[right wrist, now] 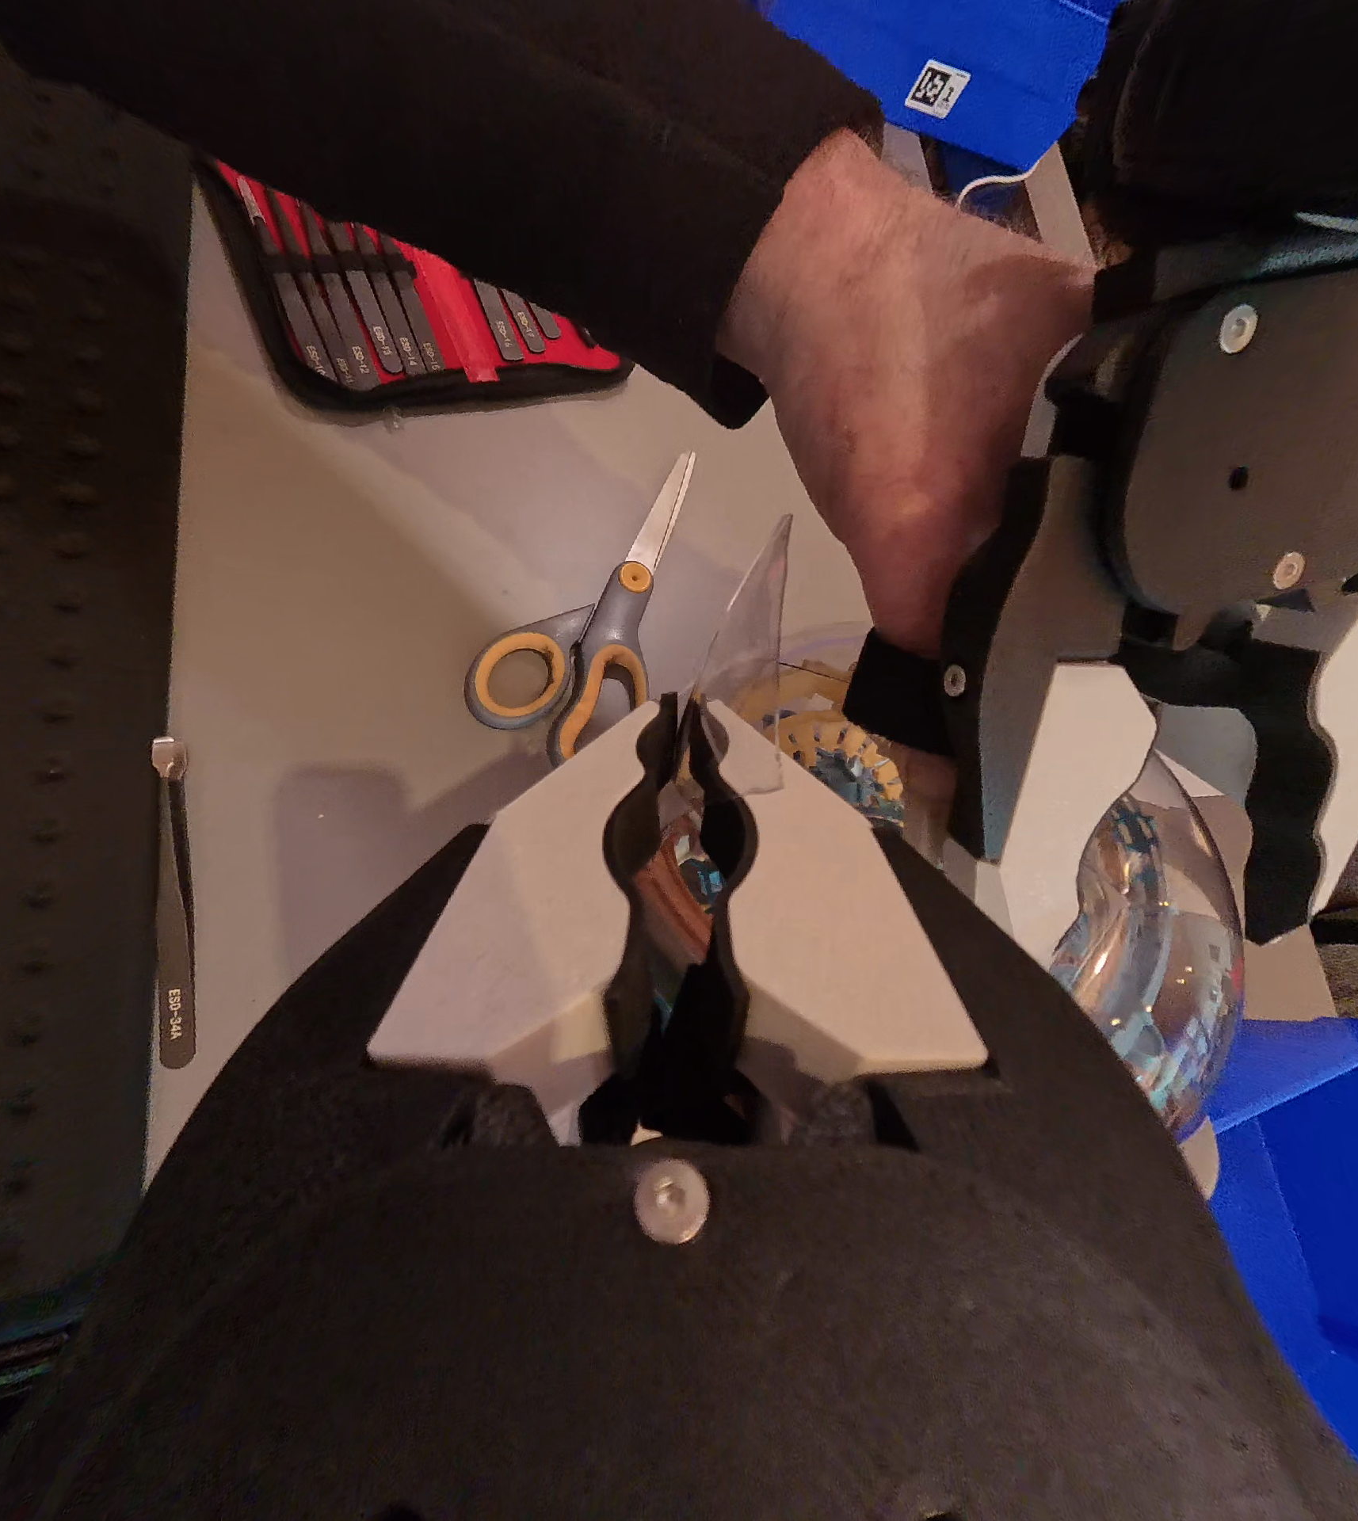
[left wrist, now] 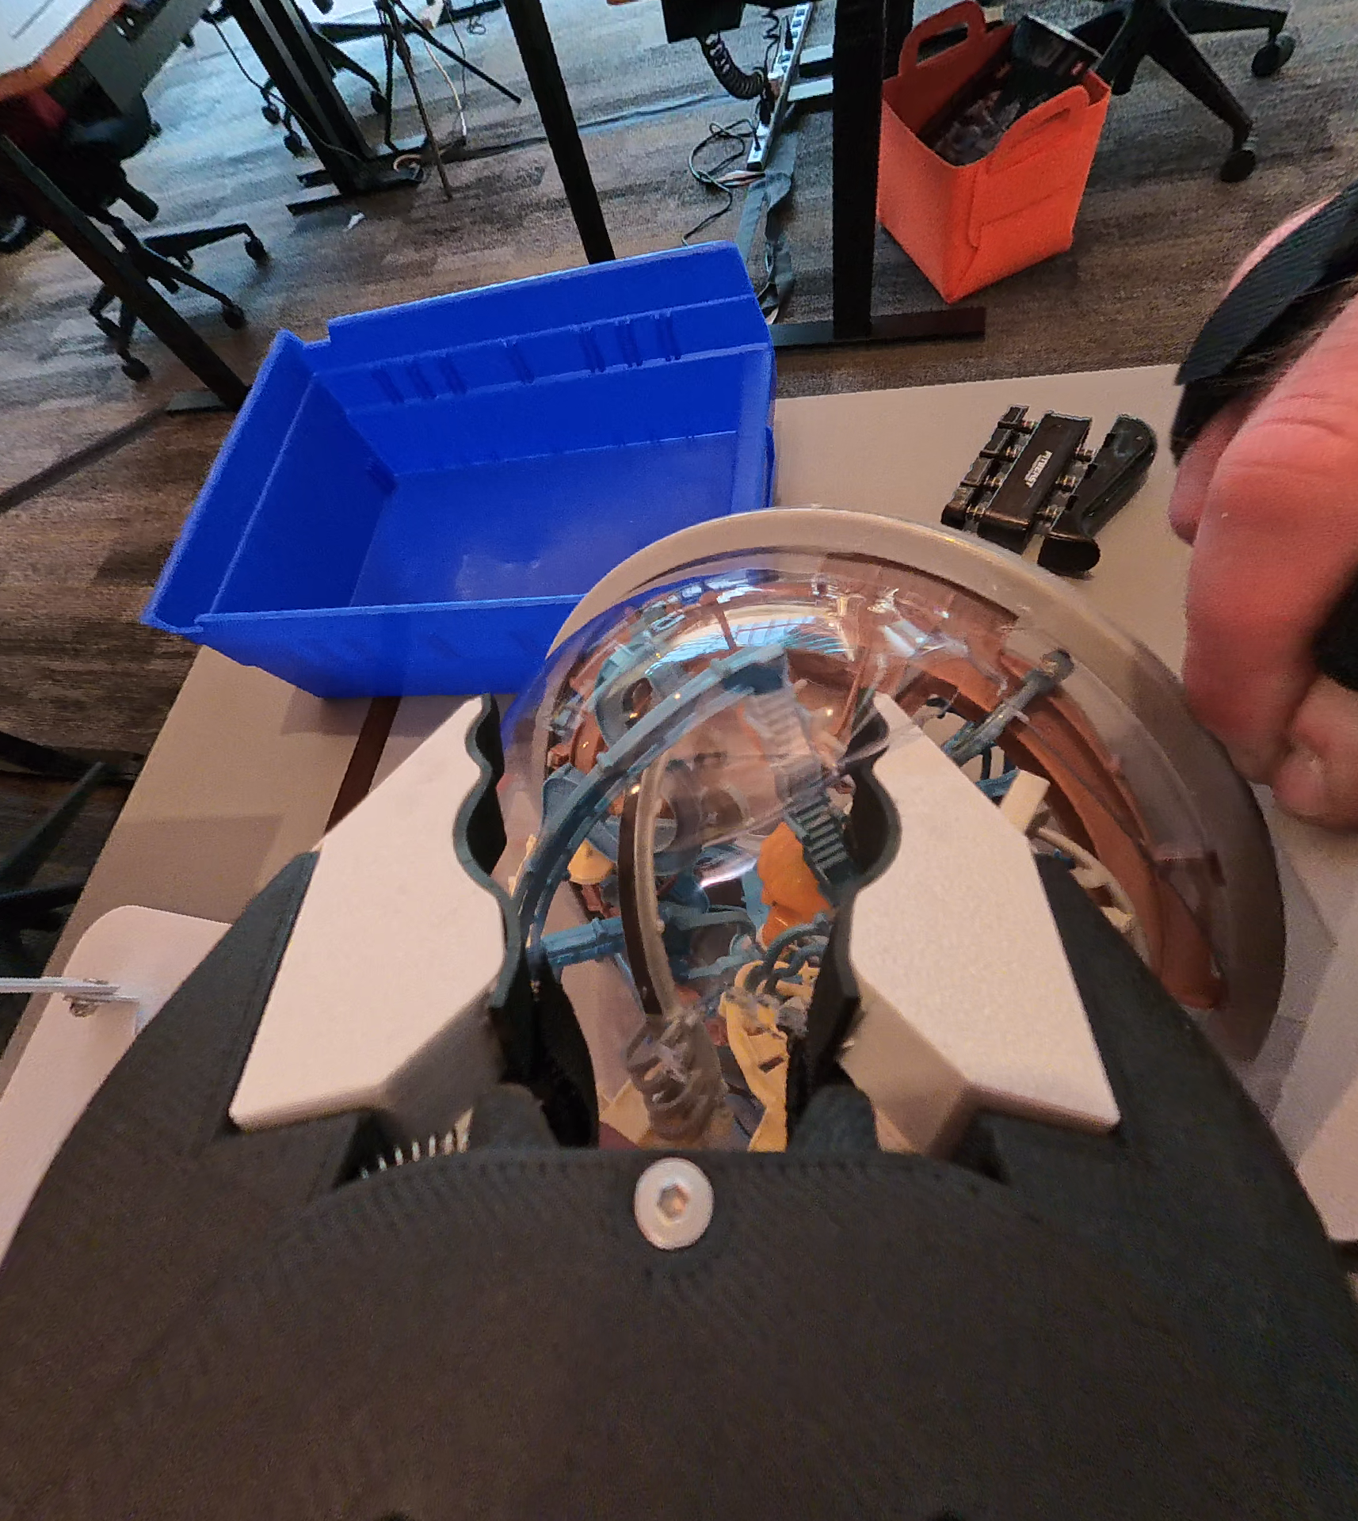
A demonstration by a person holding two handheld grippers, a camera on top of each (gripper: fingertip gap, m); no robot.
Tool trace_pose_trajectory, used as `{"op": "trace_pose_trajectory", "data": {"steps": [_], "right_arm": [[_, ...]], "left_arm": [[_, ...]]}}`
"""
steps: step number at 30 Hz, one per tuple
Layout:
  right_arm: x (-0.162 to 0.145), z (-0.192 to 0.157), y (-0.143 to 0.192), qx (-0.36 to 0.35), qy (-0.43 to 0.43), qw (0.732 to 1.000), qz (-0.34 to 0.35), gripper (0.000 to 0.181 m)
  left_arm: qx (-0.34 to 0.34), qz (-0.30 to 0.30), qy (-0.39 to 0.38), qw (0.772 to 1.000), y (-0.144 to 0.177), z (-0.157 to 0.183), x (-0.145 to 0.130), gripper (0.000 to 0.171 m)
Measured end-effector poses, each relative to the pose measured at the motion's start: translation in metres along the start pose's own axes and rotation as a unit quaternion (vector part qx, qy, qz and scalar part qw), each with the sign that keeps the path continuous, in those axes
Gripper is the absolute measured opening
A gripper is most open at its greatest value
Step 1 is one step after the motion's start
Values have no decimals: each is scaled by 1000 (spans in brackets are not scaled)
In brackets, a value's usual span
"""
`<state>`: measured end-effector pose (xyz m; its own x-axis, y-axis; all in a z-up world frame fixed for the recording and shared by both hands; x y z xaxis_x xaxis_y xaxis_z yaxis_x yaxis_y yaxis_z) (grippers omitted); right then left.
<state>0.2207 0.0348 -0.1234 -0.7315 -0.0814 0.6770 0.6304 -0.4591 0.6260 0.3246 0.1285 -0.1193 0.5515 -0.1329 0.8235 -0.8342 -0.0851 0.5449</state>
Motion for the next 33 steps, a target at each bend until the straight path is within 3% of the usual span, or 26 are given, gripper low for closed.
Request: {"op": "trace_pose_trajectory", "data": {"steps": [17,19,22,24,30,33], "right_arm": [[7,-15,-28,21,81,992,-90,1],[13,-30,-39,53,88,992,-80,1],[17,-84,-80,144,122,978,-85,0],[11,-91,-99,135,127,977,-102,0],[41,-81,-62,94,92,991,-9,0],[47,-80,-50,68,95,993,2,0]], "left_arm": [[-8,8,8,1000,1,9,-3,89],[12,15,11,1000,0,4,0,85],[31,12,6,999,-7,-3,6,81],[39,11,-5,999,-12,-4,9,81],[55,18,10,998,-10,-17,5,83],[74,15,-2,997,-8,-18,4,83]]}}
Point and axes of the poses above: each gripper's, where its closed fingertips meet, y back along the fingers, x out of its top, z = x × y across the jaws, the point moved 1 cm from there along y, back along the fingers, and after that the axes turned 5 degrees about y, right-handed, at the moved point
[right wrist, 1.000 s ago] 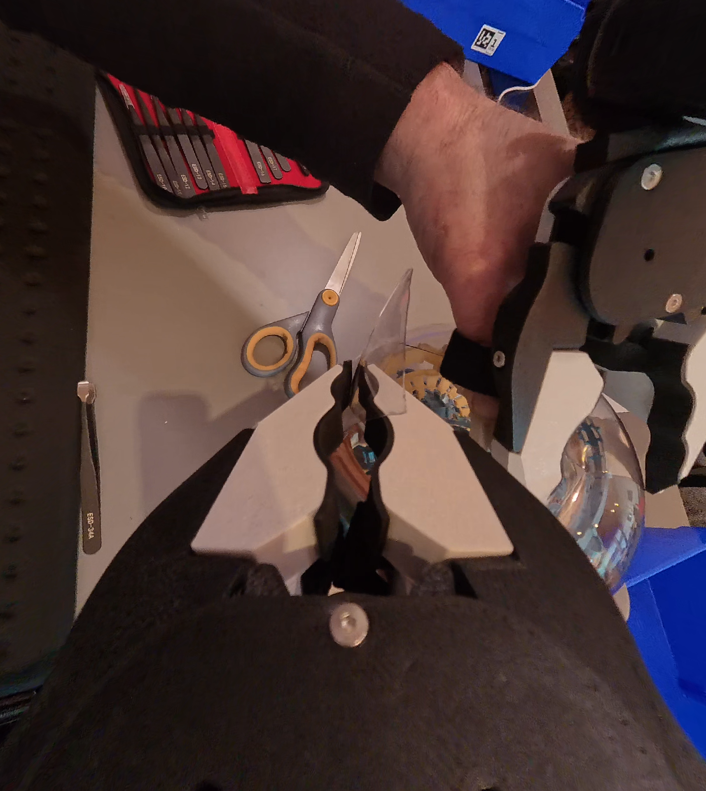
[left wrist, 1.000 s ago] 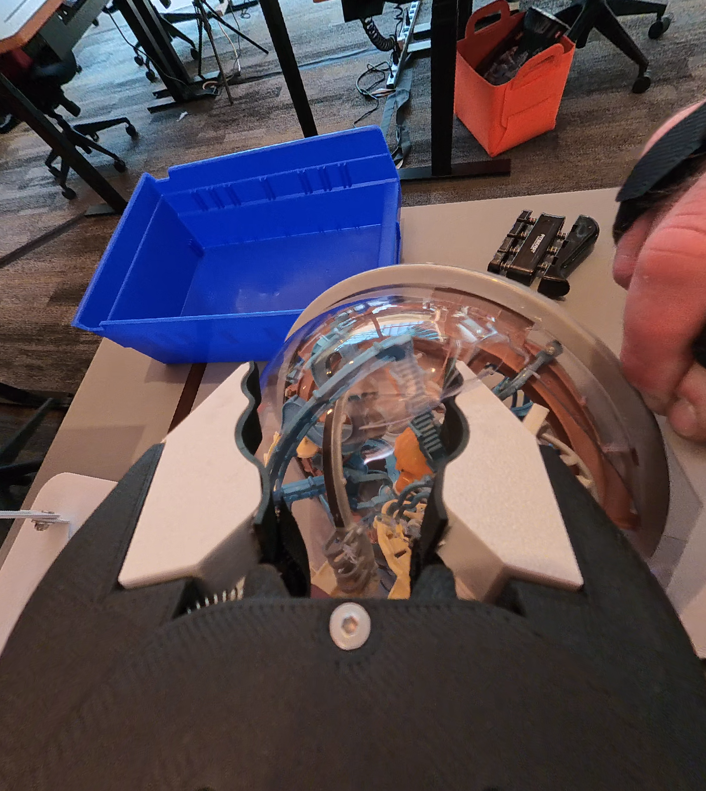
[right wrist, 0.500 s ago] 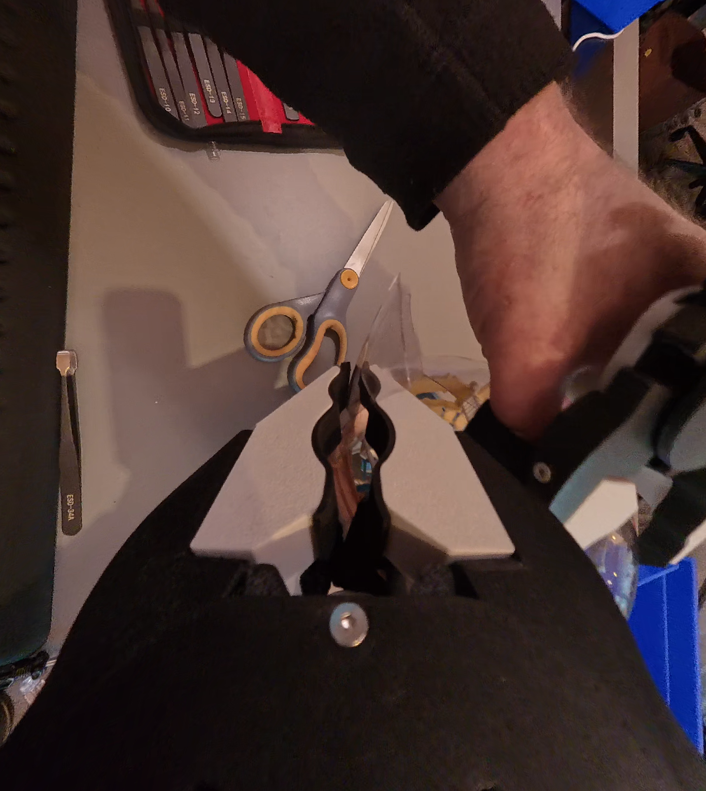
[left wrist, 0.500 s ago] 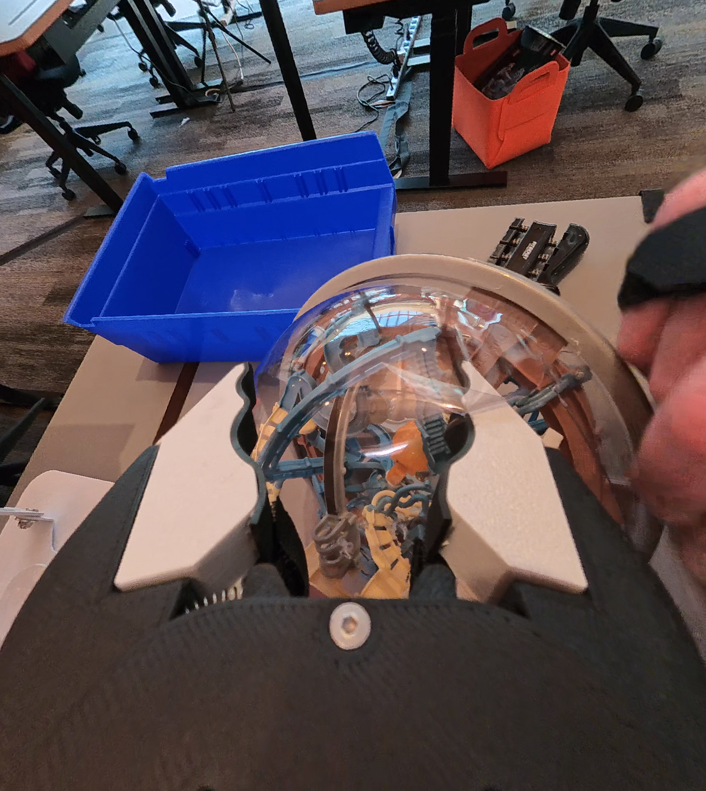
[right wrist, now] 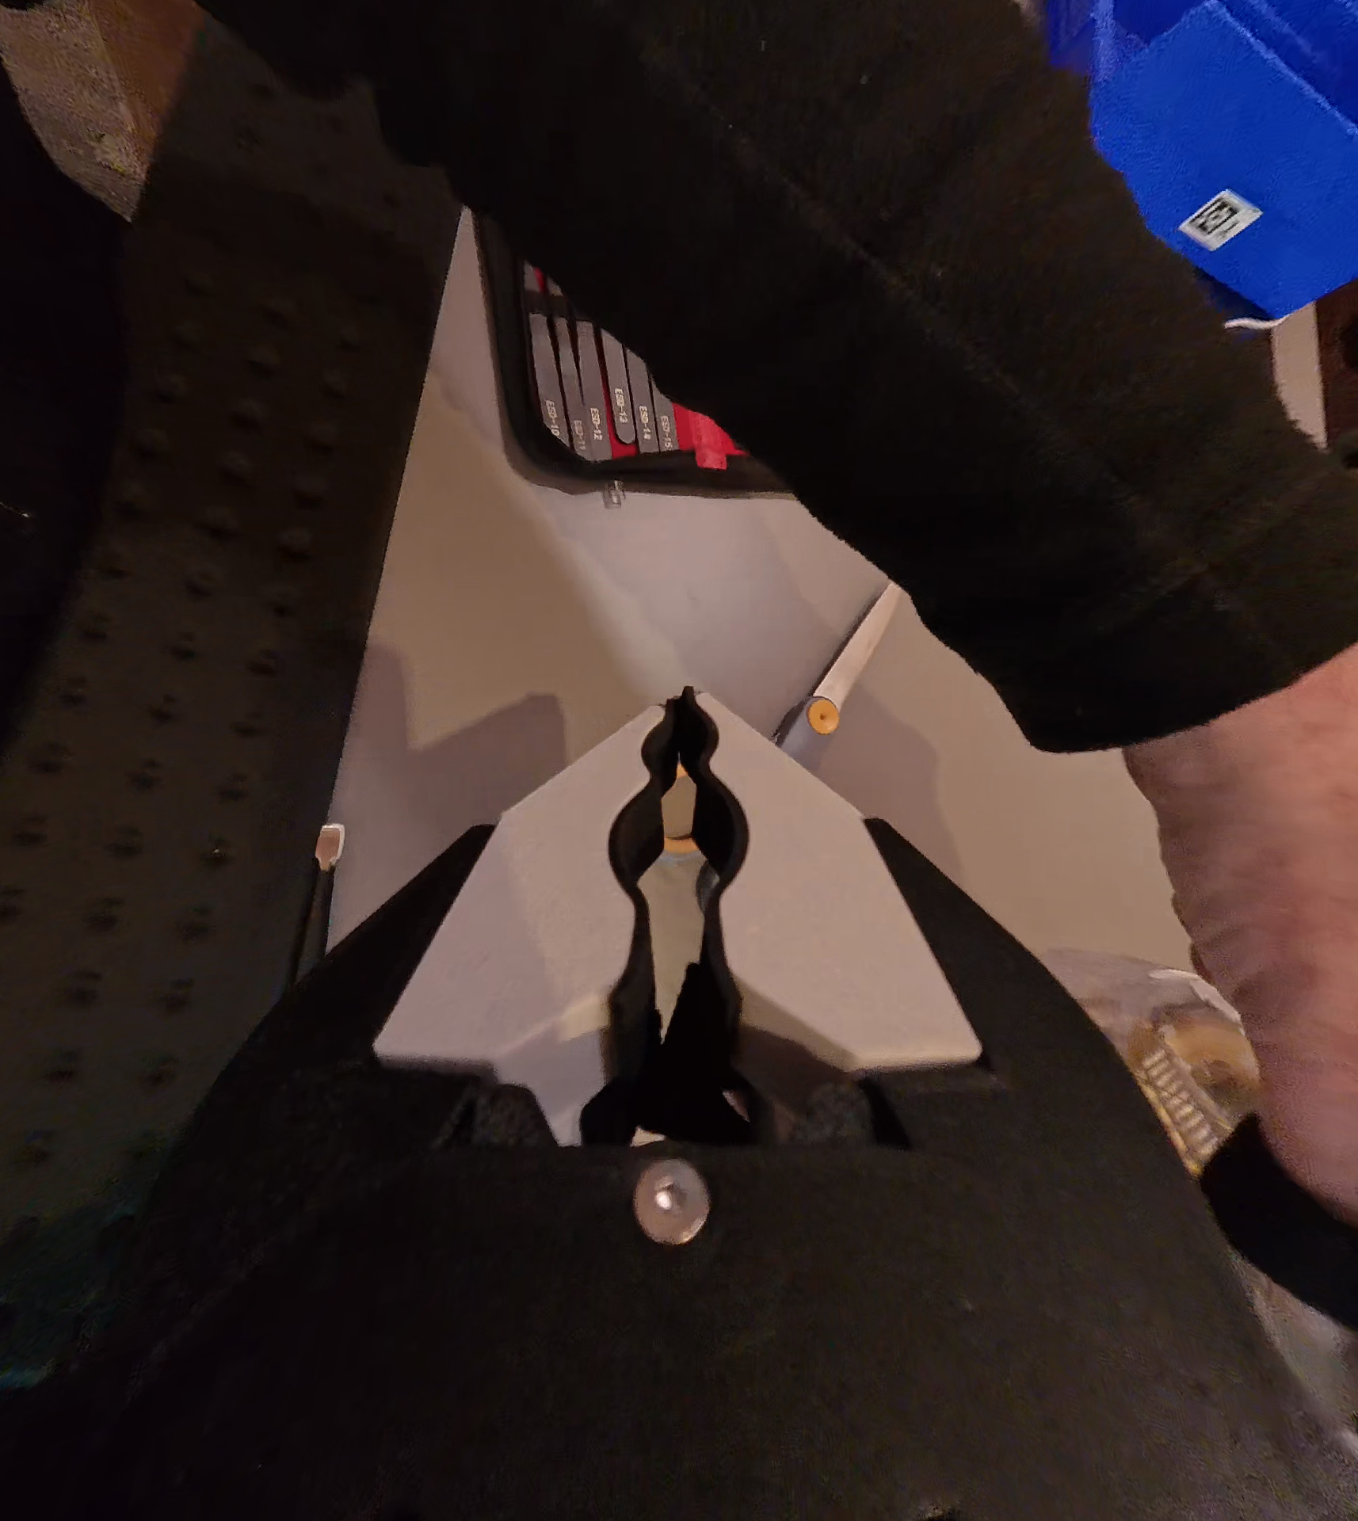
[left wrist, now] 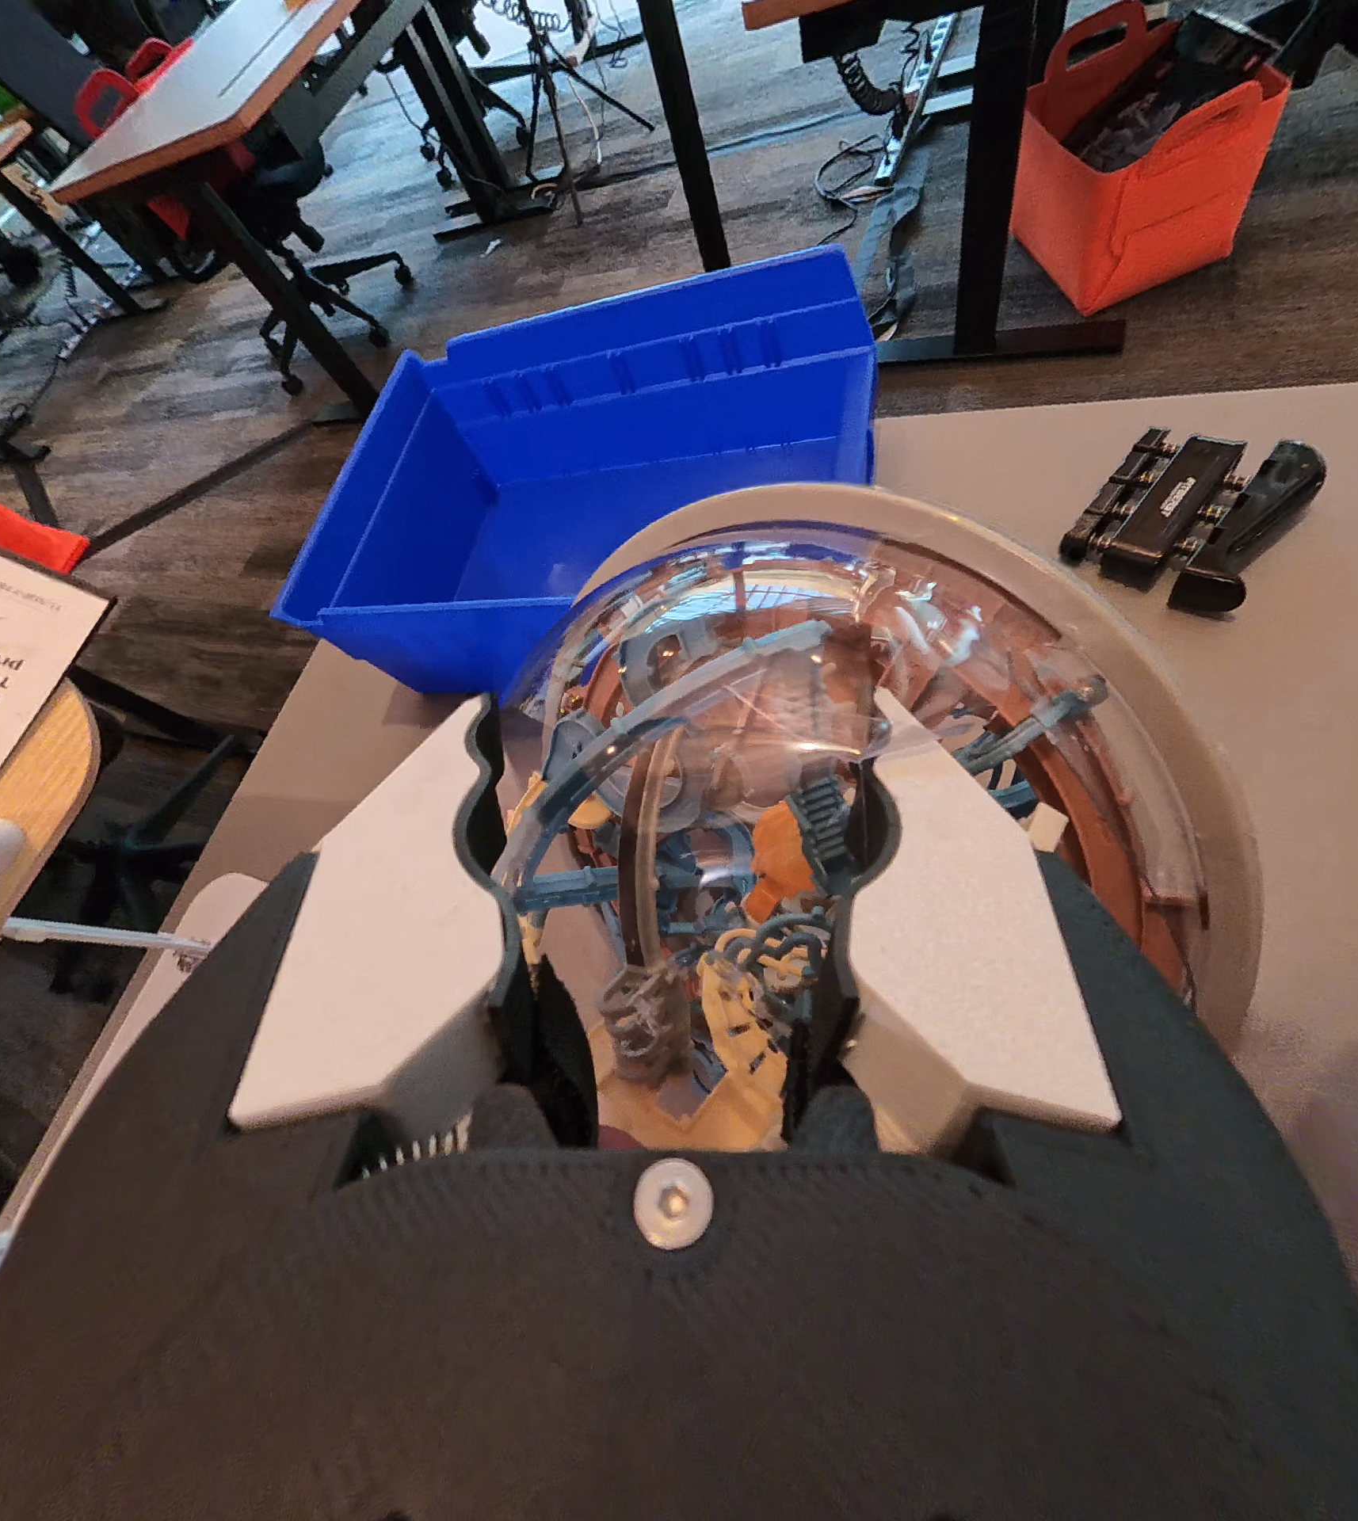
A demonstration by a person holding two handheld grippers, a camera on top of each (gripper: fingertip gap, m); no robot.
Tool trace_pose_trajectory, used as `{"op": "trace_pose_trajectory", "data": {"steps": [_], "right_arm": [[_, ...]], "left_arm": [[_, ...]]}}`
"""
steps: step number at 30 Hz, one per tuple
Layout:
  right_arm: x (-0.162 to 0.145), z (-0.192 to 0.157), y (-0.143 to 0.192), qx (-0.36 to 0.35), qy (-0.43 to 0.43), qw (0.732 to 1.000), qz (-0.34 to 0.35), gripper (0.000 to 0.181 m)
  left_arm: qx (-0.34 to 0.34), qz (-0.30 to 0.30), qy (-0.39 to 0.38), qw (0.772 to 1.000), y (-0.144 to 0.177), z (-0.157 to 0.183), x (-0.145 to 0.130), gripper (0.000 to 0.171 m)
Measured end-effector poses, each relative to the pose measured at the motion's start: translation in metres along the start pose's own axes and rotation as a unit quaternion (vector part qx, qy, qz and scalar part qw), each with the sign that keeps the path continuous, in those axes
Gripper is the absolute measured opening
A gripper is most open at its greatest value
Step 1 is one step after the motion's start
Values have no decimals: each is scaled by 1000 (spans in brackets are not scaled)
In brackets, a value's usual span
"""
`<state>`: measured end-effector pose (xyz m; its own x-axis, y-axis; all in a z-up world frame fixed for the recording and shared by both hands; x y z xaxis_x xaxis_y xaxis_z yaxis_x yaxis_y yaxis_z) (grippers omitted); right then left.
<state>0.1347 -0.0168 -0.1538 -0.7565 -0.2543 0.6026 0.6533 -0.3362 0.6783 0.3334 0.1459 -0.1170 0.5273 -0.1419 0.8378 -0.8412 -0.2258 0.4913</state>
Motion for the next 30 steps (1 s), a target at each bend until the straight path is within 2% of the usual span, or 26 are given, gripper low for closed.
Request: {"op": "trace_pose_trajectory", "data": {"steps": [5,9,11,13,15,19,21,22,25,27,30], "right_arm": [[14,2,54,-87,-24,995,54,0],[-7,20,105,-163,-115,976,89,0],[-27,29,124,-194,-162,963,92,19],[-48,37,132,-221,-198,952,73,45],[-60,41,131,-221,-221,947,73,59],[-74,51,106,-205,-236,947,70,69],[-75,56,88,-191,-240,949,75,67],[-76,61,83,-193,-239,949,78,58],[-75,67,71,-174,-234,952,88,5],[-67,65,71,-154,-226,955,113,0],[-64,66,72,-140,-231,954,127,0]], "left_arm": [[4,-17,10,1000,6,-5,-6,83],[1,-31,22,999,7,-5,-8,83],[6,-35,25,999,9,-6,-9,83],[8,-41,34,999,11,-7,-11,85],[10,-48,44,998,14,-8,-14,88],[13,-70,81,994,23,-10,-22,96],[13,-79,106,991,26,-8,-26,98],[13,-83,116,990,28,-8,-28,98],[12,-92,119,988,34,-5,-31,98],[17,-104,101,989,40,-6,-33,100],[-6,-134,73,988,49,0,-36,86]]}}
Point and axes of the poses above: each gripper's, where its closed fingertips meet, y back along the fingers, x out of its top, z = x × y across the jaws, the point moved 1 cm from there along y, back along the fingers, and after that the axes turned 5 degrees about y, right-handed, at the moved point
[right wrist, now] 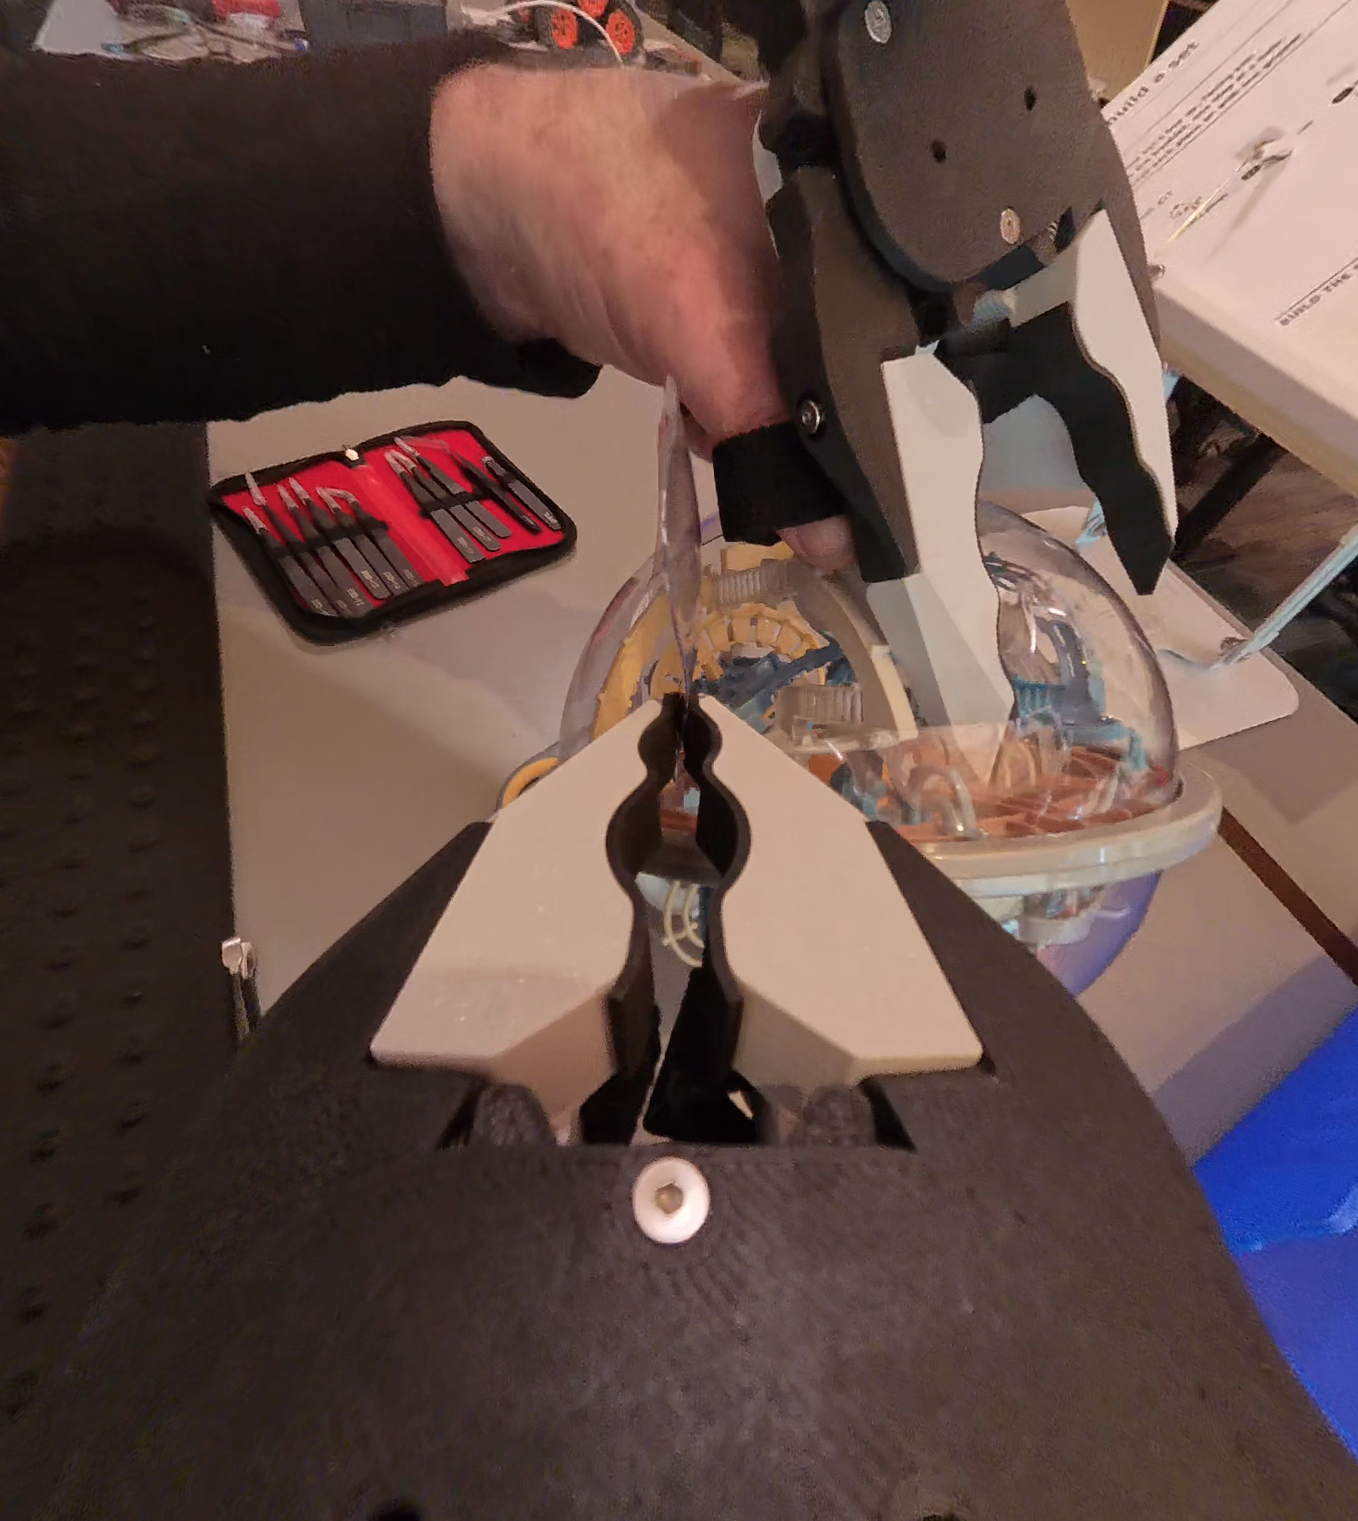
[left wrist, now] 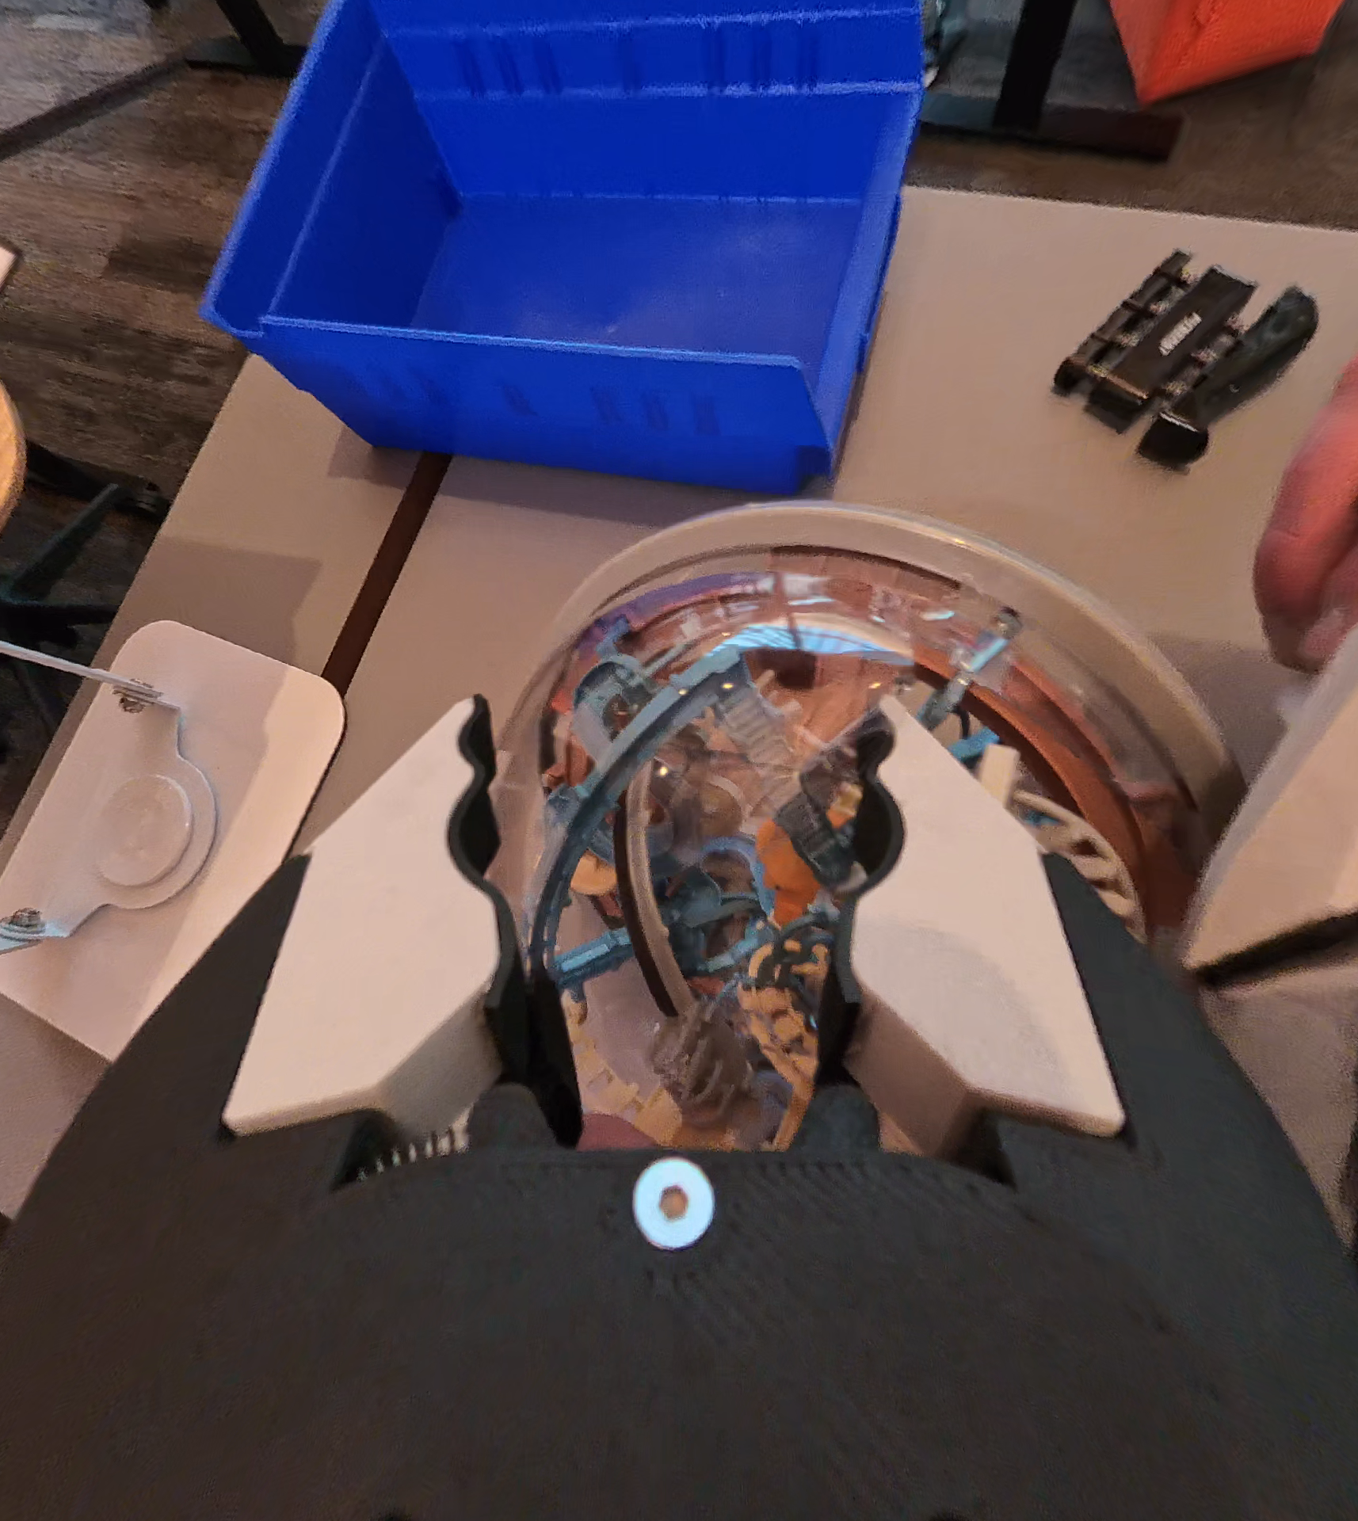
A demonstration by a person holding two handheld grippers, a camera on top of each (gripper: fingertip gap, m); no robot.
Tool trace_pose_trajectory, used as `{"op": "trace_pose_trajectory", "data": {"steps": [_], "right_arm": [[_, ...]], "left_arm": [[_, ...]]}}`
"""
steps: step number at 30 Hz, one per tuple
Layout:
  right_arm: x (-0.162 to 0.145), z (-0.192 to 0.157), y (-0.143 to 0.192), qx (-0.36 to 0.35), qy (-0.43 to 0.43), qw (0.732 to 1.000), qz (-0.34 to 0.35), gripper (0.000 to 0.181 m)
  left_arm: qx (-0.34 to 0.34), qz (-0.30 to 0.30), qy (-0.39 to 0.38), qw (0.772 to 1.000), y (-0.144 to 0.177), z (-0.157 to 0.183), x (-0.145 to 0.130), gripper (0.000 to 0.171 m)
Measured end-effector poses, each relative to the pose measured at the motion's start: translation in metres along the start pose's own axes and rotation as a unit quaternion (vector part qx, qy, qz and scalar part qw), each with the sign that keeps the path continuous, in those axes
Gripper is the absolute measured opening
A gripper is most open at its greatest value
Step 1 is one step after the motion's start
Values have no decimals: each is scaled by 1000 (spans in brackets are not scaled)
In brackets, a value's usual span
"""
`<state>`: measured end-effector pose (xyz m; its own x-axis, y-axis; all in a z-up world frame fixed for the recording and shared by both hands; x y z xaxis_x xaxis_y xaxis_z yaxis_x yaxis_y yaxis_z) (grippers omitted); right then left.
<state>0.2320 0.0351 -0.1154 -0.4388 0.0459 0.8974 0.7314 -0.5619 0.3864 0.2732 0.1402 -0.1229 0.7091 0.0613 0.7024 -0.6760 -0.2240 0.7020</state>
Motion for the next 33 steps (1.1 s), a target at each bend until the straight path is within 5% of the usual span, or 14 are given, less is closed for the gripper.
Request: {"op": "trace_pose_trajectory", "data": {"steps": [6,8,12,16,20,23,29,30,31,33], "right_arm": [[5,-9,-4,41,6,999,5,0],[8,-10,-2,50,8,999,11,0],[8,-10,1,87,-3,996,8,0],[10,-6,2,121,-11,993,12,0],[17,-12,1,155,-8,988,14,0],[18,-9,2,165,-35,985,19,0],[24,-6,15,125,-77,988,41,1],[26,-6,21,122,-83,988,51,30],[28,-7,28,126,-79,987,59,40],[30,-1,39,92,-70,991,60,42]], "left_arm": [[10,-25,-72,997,29,2,14,91],[-57,-2,-34,998,42,7,20,74],[-197,66,-38,977,92,37,30,77],[-279,16,-136,951,105,88,-3,83],[-227,-38,-219,948,75,99,-36,42],[-185,-4,-239,953,71,96,-32,12],[-163,54,-223,960,75,102,-27,8],[-163,59,-212,962,75,101,-28,10],[-168,67,-203,962,76,101,-28,10],[-170,80,-197,962,77,102,-28,8]]}}
Point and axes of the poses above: each gripper's, where its closed fingertips meet, y back along the fingers, x out of its top, z = x × y across the jaws, the point moved 1 cm from there along y, back along the fingers, and after that the axes turned 5 degrees about y, right-handed, at the moved point
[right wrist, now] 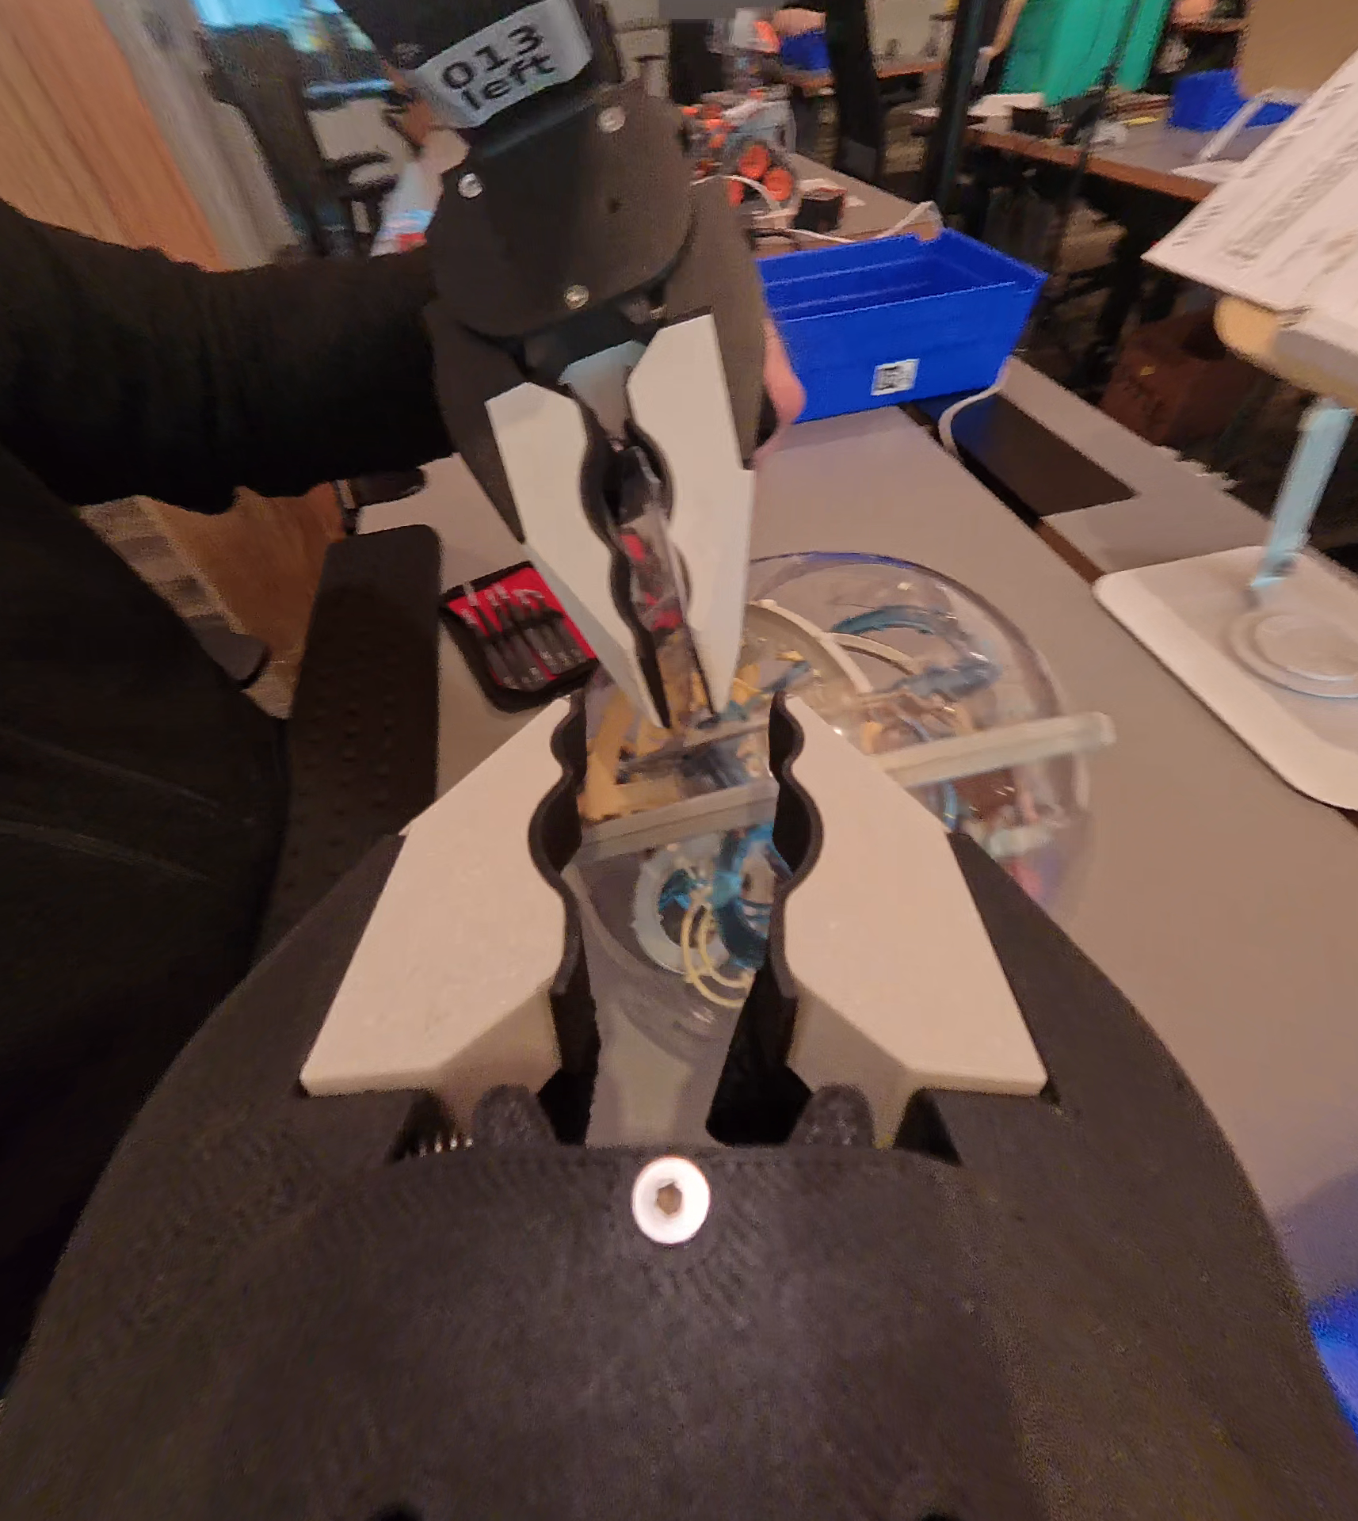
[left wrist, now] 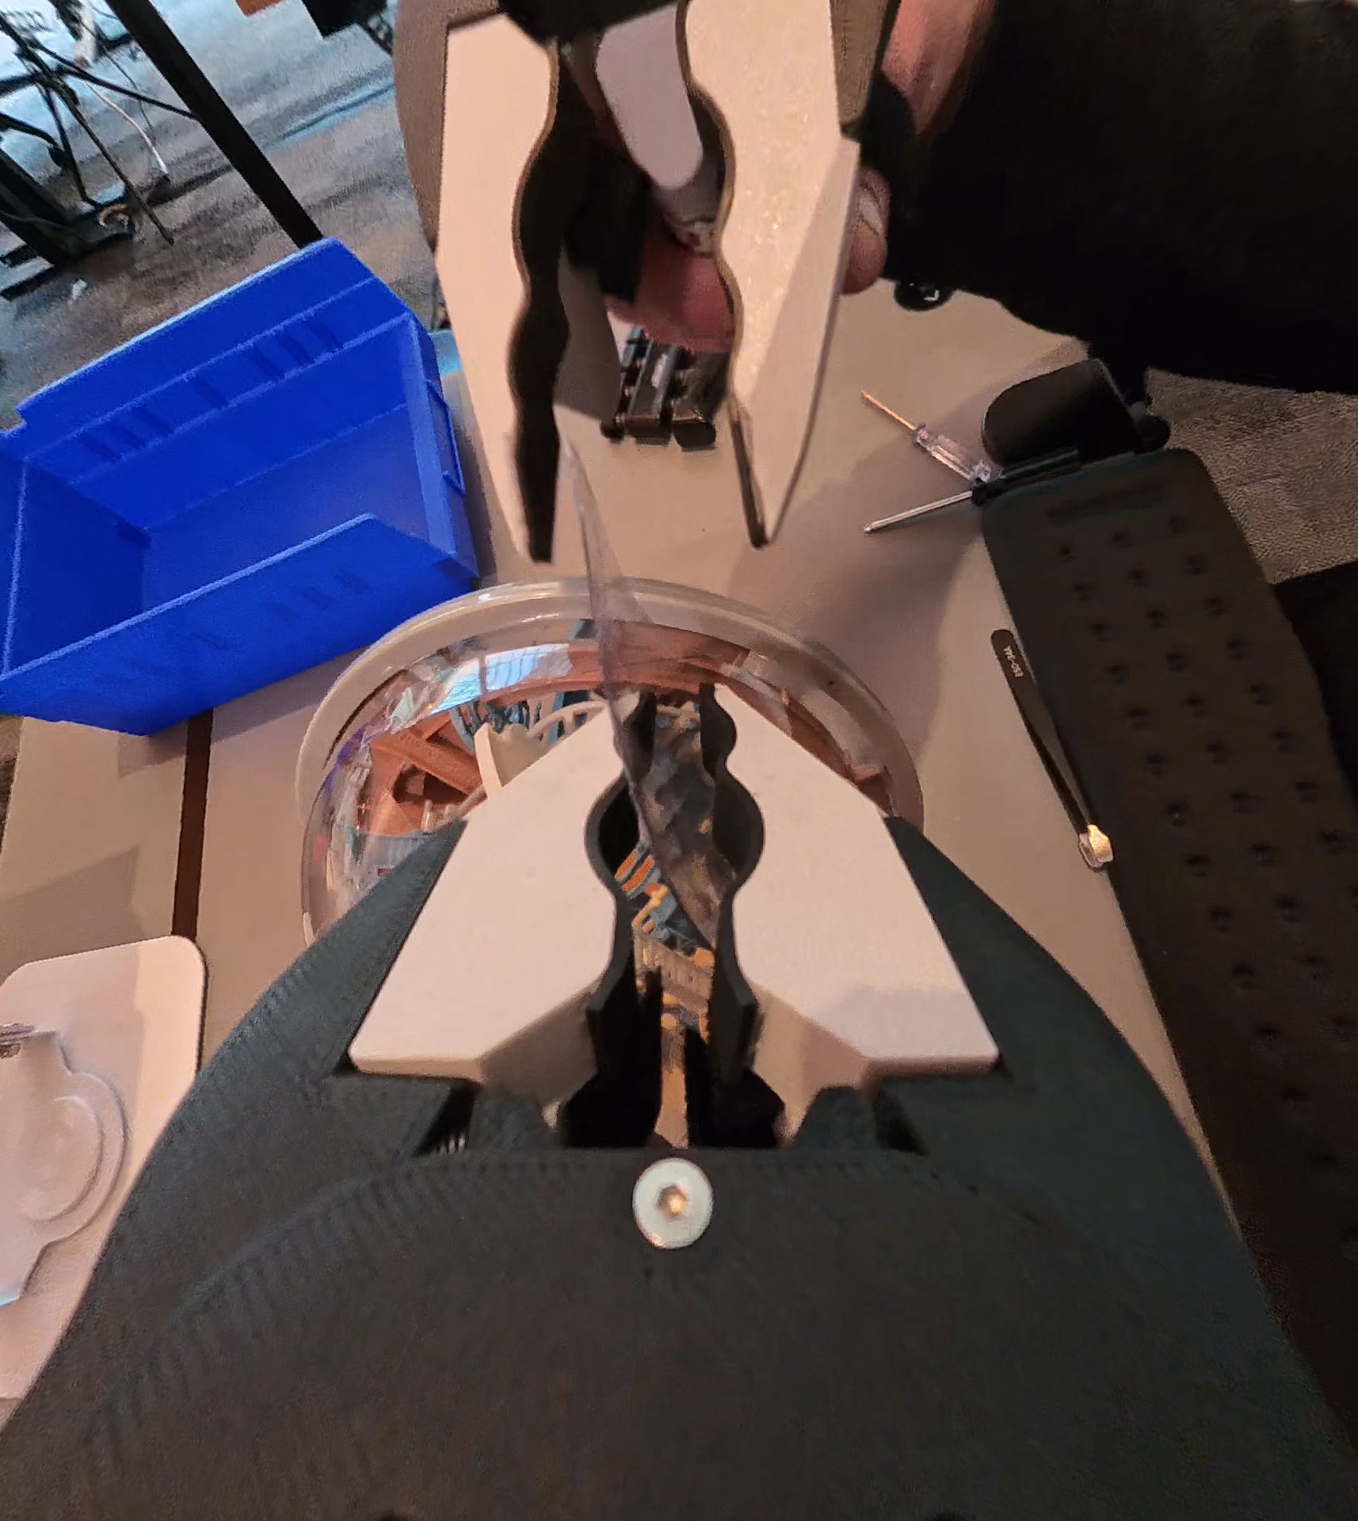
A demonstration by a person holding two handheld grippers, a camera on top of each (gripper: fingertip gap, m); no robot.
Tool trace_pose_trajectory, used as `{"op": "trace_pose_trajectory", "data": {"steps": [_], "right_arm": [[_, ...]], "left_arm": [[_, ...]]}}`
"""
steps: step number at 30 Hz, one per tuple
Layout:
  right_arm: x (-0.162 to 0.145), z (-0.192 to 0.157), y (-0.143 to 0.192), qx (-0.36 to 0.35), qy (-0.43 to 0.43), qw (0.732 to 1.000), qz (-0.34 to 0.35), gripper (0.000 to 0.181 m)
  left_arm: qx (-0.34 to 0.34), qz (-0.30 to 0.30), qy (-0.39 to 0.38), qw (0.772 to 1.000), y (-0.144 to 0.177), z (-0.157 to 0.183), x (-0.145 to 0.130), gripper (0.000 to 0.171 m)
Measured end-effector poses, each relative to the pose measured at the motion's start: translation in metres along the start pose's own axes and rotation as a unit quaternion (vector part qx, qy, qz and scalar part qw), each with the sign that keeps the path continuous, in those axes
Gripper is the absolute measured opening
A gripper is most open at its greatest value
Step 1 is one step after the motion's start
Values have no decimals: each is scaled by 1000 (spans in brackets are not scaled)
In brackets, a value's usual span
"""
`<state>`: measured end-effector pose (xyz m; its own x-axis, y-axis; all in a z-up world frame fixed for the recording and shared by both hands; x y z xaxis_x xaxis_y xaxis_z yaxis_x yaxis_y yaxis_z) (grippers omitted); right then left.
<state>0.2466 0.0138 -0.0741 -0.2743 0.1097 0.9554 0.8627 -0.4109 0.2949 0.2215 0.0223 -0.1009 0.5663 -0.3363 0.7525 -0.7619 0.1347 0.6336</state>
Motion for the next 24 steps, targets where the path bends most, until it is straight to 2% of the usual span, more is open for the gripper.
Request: {"op": "trace_pose_trajectory", "data": {"steps": [5,8,11,13,15,16,17,19,20,21,24], "right_arm": [[0,35,4,-102,-29,994,-35,52],[-7,43,-11,-94,-51,991,-79,75],[-13,47,-26,-104,-26,984,-141,84],[-20,49,-34,-114,4,974,-194,78],[-19,48,-38,-109,12,971,-212,68],[-18,45,-40,-100,15,972,-213,59],[-17,44,-40,-90,10,974,-210,59],[-8,39,-37,-53,-12,983,-173,54],[-2,38,-35,-40,-23,987,-151,44],[-2,41,-33,-43,-26,987,-151,41],[-15,52,-35,-87,25,973,-215,41]], "left_arm": [[9,15,-26,1000,0,7,2,6],[37,13,-61,997,-2,14,5,5],[57,12,-94,994,-3,25,8,4],[73,1,-118,990,-7,30,6,3],[101,-3,-132,986,-6,27,6,1],[95,-1,-123,988,-6,28,6,1],[89,1,-117,989,-5,29,5,2],[84,15,-106,991,-4,31,6,3],[84,20,-108,990,-3,32,7,3],[84,19,-111,990,-3,34,7,3],[85,13,-131,988,-7,41,10,2]]}}
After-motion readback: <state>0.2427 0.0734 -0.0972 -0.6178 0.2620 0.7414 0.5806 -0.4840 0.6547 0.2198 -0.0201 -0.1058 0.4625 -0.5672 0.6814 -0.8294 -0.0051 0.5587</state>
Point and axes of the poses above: each gripper's, where its closed fingertips meet, y back along the fingers, x out of its top, z = x × y across the jaws, the point moved 1 cm from there along y, back along the fingers, and after that the axes turned 5 degrees about y, right-handed, at the moved point
